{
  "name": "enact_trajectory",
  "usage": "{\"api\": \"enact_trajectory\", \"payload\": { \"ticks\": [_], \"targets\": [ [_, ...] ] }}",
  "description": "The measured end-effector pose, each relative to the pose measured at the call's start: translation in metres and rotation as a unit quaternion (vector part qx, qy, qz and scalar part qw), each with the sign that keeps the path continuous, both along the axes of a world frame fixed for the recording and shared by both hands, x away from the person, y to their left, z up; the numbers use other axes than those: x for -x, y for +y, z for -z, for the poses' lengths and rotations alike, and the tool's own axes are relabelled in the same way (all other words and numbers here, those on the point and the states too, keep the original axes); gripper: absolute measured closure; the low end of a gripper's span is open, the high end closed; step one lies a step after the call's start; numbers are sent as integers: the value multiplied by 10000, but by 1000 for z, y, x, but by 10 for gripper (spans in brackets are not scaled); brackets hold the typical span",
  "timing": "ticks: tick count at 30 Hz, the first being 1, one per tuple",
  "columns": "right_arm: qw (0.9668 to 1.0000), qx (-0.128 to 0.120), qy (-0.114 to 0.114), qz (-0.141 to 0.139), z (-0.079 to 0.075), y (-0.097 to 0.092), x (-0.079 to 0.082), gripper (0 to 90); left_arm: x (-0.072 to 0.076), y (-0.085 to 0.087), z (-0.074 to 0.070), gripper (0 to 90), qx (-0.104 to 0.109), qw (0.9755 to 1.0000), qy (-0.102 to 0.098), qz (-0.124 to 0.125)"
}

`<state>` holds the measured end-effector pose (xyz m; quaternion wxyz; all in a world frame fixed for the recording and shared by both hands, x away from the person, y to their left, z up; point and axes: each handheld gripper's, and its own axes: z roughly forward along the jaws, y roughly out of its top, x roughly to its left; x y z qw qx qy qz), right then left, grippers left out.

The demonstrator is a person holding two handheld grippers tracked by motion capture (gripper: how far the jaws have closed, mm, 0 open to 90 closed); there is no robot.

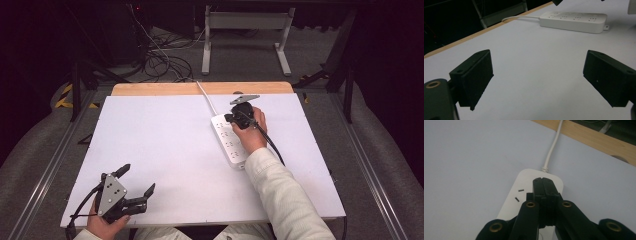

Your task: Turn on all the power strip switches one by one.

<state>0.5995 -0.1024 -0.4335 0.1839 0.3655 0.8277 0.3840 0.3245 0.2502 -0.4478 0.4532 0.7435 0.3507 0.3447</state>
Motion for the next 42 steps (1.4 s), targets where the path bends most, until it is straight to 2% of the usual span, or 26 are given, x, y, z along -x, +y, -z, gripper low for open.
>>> {"api": "enact_trajectory", "payload": {
  "ticks": [2, 9, 19, 28, 42],
  "targets": [
    [10000, -43, -1, 49, 2, 1, -2, 900, 0, 0, 0, 95, -2, 10000, -3, 2],
    [9999, 56, -17, 131, 11, 2, -6, 900, 0, 0, 0, 95, -4, 10000, -9, 2],
    [9999, 129, 18, 102, 18, 6, -8, 900, 0, 0, 0, 95, -4, 10000, -1, 9],
    [9996, 235, 64, 160, 21, 5, -9, 900, 0, 0, 0, 95, 3, 10000, 13, 16],
    [9988, 445, -61, 204, 22, 10, -7, 900, 0, -1, 0, 95, -1, 10000, 24, 30]
  ]
}}
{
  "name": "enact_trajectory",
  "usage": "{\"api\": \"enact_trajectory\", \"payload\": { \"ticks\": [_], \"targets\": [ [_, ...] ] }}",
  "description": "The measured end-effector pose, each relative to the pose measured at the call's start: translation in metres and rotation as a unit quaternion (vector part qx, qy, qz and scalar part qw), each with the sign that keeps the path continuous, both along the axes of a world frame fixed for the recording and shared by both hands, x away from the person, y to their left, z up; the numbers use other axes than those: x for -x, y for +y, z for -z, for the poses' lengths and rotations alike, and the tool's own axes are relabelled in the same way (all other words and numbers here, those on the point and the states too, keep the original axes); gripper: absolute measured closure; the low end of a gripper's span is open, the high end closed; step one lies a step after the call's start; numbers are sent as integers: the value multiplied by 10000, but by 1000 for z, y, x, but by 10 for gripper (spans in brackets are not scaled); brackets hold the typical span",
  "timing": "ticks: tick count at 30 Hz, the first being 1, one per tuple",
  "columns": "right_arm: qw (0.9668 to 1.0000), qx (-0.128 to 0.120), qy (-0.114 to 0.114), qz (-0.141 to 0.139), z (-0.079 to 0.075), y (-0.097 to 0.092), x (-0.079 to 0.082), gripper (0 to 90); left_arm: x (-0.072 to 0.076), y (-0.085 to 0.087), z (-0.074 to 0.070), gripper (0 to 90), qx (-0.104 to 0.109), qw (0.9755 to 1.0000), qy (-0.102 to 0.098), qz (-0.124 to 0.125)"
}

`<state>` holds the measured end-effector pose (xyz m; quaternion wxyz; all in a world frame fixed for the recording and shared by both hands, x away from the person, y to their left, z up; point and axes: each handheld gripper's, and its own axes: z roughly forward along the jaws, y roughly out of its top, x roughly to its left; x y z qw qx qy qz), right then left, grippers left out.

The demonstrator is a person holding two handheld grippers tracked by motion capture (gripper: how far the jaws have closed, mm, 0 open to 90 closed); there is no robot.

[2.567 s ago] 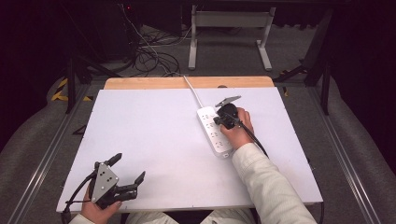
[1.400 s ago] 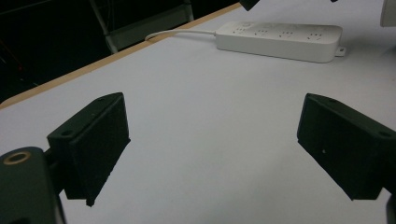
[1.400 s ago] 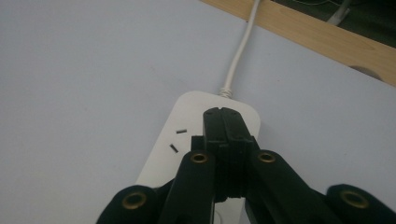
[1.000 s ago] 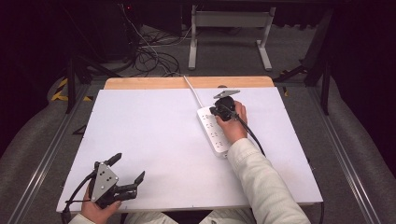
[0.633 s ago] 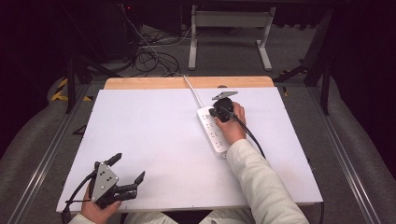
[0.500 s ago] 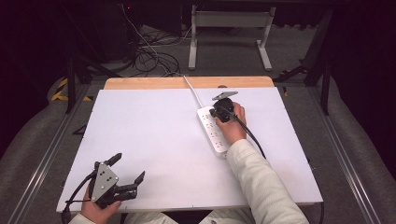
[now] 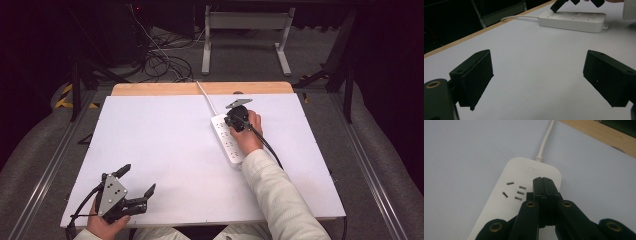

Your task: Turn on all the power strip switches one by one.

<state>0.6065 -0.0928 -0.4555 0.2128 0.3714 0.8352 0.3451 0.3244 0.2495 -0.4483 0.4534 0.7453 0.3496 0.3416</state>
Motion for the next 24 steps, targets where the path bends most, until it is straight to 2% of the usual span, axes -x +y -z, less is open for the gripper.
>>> {"api": "enact_trajectory", "payload": {
  "ticks": [5, 13, 19, 22, 24],
  "targets": [
    [9999, -131, 92, 35, 1, -2, -1, 900, 0, 0, 0, 95, -14, 10000, -22, -6],
    [10000, 30, -1, 0, 1, 1, 1, 900, 0, 0, 0, 96, -2, 10000, -5, 1],
    [10000, -9, 9, 39, 3, 0, 1, 900, 0, 0, 0, 95, -2, 10000, -6, 9],
    [9999, -109, 90, 58, 3, -1, -1, 900, 0, 0, 0, 95, -19, 10000, -18, 12],
    [9999, -70, 89, 64, 2, 0, 0, 900, 0, 1, -1, 95, -54, 10000, -36, 17]
  ]
}}
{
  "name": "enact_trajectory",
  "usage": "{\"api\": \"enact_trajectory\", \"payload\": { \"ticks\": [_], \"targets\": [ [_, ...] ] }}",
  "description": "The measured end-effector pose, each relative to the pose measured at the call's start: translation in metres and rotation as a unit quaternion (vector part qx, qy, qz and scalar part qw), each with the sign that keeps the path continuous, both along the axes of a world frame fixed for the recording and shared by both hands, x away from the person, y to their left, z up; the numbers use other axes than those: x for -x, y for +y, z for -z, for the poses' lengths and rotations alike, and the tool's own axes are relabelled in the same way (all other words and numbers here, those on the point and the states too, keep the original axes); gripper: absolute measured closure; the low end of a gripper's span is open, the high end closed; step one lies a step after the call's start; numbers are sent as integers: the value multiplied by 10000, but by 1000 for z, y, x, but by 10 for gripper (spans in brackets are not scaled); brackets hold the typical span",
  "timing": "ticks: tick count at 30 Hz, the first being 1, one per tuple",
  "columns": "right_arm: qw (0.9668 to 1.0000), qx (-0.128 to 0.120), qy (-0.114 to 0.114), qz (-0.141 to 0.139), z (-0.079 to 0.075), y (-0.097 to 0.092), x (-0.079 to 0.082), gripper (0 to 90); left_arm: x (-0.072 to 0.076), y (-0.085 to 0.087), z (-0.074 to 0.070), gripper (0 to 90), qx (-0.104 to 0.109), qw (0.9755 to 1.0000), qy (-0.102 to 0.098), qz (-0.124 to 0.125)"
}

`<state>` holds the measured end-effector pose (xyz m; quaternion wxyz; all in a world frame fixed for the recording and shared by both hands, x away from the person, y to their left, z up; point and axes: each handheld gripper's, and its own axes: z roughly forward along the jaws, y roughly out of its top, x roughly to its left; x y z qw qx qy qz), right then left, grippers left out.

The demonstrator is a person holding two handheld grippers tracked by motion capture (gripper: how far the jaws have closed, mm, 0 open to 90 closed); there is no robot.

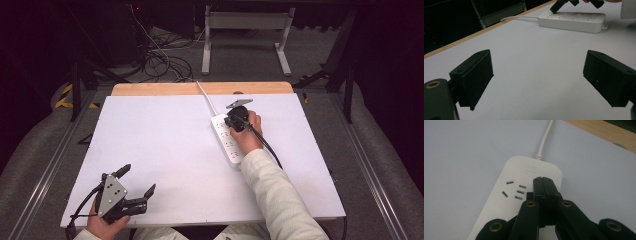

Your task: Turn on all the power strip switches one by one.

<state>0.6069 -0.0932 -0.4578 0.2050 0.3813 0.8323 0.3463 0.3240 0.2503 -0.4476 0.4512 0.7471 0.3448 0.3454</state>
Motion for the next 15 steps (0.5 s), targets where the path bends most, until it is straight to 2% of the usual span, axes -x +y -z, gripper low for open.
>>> {"api": "enact_trajectory", "payload": {
  "ticks": [8, 11, 13, 15],
  "targets": [
    [9999, 116, 4, 33, -1, 3, 0, 900, 1, -1, 0, 95, 27, 10000, 12, 11],
    [9999, 124, 82, 47, -2, 3, 0, 900, 0, -1, 0, 95, 24, 10000, 19, 6],
    [9997, 208, -17, -143, -6, 3, 3, 900, 0, 0, -1, 95, 33, 10000, 7, -11],
    [9995, 112, -197, -203, -12, 2, 8, 900, -1, 0, -1, 95, 37, 10000, 9, -9]
  ]
}}
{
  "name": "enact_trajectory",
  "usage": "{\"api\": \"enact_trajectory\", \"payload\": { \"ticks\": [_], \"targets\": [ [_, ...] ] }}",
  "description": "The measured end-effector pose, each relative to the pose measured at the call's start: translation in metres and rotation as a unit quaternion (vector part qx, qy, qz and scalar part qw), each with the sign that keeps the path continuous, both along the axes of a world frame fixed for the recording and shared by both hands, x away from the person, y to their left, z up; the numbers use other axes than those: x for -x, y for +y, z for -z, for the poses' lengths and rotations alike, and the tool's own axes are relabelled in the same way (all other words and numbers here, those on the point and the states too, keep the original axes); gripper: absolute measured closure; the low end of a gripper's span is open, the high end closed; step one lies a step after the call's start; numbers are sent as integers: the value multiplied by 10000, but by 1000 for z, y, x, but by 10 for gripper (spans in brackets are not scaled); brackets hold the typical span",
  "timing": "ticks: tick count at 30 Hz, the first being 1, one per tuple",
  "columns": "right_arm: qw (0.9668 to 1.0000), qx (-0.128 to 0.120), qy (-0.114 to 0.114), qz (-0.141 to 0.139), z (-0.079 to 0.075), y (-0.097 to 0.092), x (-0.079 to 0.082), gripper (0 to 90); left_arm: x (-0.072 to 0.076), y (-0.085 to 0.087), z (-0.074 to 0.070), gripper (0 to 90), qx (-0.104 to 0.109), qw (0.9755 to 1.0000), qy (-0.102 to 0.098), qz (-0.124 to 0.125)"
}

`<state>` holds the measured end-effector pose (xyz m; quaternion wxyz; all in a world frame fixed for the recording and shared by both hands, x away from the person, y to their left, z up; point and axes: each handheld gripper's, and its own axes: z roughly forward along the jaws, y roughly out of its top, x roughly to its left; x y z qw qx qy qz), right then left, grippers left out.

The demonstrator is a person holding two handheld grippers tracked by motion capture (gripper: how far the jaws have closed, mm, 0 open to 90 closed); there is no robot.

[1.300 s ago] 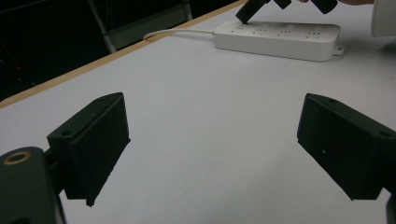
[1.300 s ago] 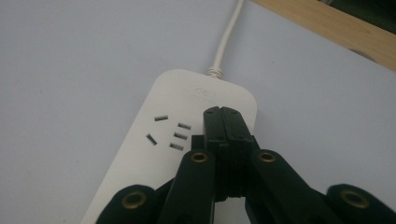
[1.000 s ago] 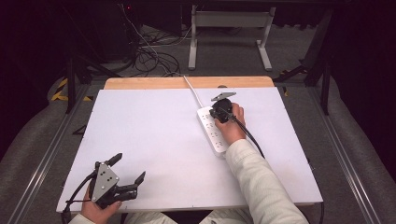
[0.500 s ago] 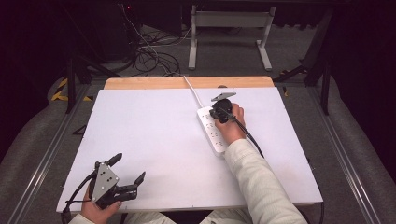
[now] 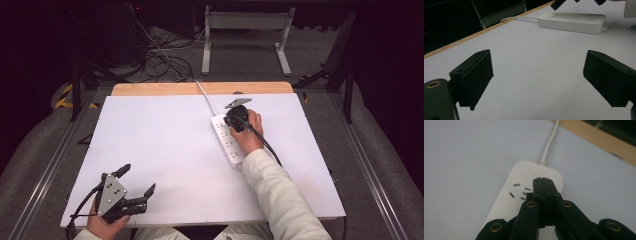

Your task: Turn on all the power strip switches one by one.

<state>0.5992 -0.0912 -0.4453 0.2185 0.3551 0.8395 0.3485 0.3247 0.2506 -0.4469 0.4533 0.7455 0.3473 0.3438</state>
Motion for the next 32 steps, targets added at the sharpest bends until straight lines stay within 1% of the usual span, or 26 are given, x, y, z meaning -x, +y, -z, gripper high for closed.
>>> {"api": "enact_trajectory", "payload": {
  "ticks": [2, 4, 6, 7, 8, 10, 12, 13, 15, 16, 17, 19, 20, 21, 22, 26, 27, 28, 30, 31, 32],
  "targets": [
    [9998, -154, -83, -63, -9, -3, 4, 900, -1, 0, 0, 95, 7, 10000, 10, 1],
    [9996, -212, -131, -122, -16, -6, 8, 900, -1, 0, 0, 95, -9, 10000, 10, 11],
    [9994, -315, -129, -106, -22, -11, 12, 900, 0, -1, 1, 95, 17, 10000, 18, 12],
    [9991, -388, -117, -124, -25, -13, 15, 856, 0, -1, 1, 95, 25, 10000, 15, 7],
    [9985, -517, -95, -130, -29, -16, 18, 733, 0, 0, 0, 95, 6, 10000, 9, 3],
    [9971, -724, -133, -212, -36, -23, 28, 671, 0, 0, 0, 96, 0, 10000, -12, -9],
    [9943, -977, -199, -389, -44, -30, 44, 567, 0, 0, 1, 95, 33, 10000, 10, -20],
    [9928, -1062, -246, -492, -47, -35, 53, 521, 0, 0, 0, 95, 9, 10000, 3, -24],
    [9902, -1195, -326, -642, -50, -43, 74, 401, -1, 0, 0, 95, 35, 10000, 11, -33],
    [9897, -1213, -304, -691, -49, -48, 83, 335, -1, 0, 0, 95, 32, 10000, 14, -36],
    [9898, -1201, -262, -720, -48, -54, 92, 310, 0, -1, 0, 95, 17, 10000, 10, -31],
    [9882, -1355, -182, -697, -41, -68, 111, 293, 1, -2, 0, 95, 60, 10000, 24, -18],
    [9880, -1366, -199, -696, -38, -75, 119, 274, 2, -2, 0, 94, 56, 10000, 25, -13],
    [9867, -1421, -259, -744, -34, -82, 127, 260, 2, -3, -1, 94, 61, 10000, 22, -15],
    [9843, -1512, -348, -844, -29, -90, 137, 245, 2, -3, -1, 94, 73, 10000, 19, -12],
    [9801, -1667, -423, -992, -9, -110, 162, 209, 4, -4, -2, 93, 53, 10000, 0, 19],
    [9793, -1679, -494, -1014, -3, -114, 168, 199, 4, -4, -2, 93, 49, 10000, -1, 30],
    [9792, -1667, -590, -996, 3, -119, 172, 196, 4, -3, -2, 93, 41, 10000, -3, 46],
    [9791, -1680, -617, -966, 14, -128, 179, 171, 4, -3, -2, 93, 43, 10000, 11, 49],
    [9795, -1655, -629, -963, 18, -132, 181, 157, 4, -3, -1, 93, 75, 10000, 26, 54],
    [9800, -1629, -638, -947, 20, -136, 182, 137, 3, -3, -1, 93, 56, 10000, 14, 56]
  ]
}}
